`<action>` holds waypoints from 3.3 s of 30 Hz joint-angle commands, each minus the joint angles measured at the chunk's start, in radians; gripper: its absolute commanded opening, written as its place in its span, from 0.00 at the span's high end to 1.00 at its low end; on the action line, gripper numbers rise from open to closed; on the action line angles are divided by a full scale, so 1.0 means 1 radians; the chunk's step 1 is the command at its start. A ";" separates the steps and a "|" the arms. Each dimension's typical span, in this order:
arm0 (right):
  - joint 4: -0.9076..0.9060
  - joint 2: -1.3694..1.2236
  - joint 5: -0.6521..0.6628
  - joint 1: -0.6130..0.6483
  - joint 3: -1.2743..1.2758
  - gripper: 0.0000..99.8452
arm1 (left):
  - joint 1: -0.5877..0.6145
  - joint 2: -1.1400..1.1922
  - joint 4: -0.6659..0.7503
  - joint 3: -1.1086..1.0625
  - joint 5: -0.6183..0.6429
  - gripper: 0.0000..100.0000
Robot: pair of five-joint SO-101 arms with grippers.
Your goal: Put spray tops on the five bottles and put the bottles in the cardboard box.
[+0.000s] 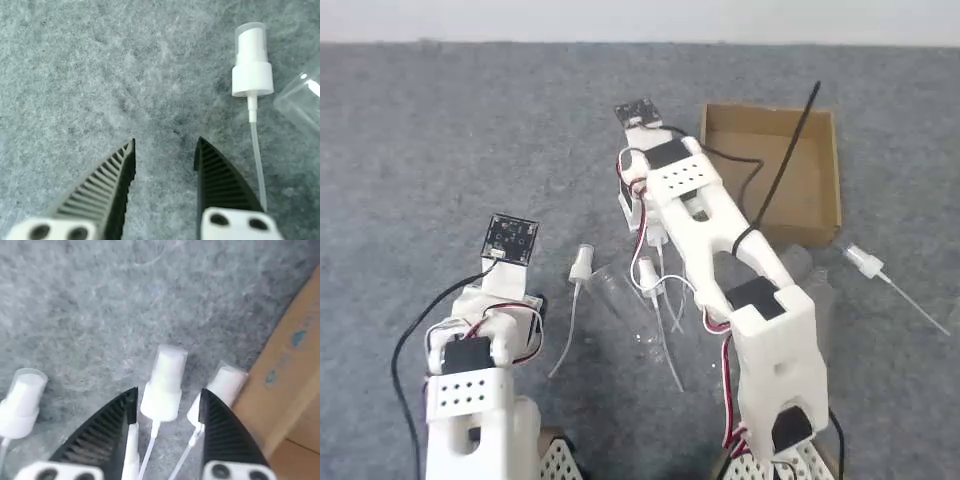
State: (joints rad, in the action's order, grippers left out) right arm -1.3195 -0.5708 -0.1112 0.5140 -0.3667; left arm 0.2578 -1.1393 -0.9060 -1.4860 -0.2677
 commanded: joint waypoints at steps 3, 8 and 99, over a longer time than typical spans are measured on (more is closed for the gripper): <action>-0.108 0.073 -0.002 0.012 -0.124 0.82 | 0.000 -0.025 0.025 0.005 -0.009 0.82; -0.176 0.163 0.058 0.008 -0.126 0.77 | 0.002 -0.025 0.025 0.005 -0.009 0.82; 0.013 0.269 0.674 -1.015 0.272 1.00 | -0.003 -0.026 0.026 -0.005 -0.005 0.82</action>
State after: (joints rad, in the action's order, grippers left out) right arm -1.1891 -0.3222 0.6529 -0.4726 0.0552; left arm 0.2578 -1.1393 -0.9060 -1.4998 -0.2677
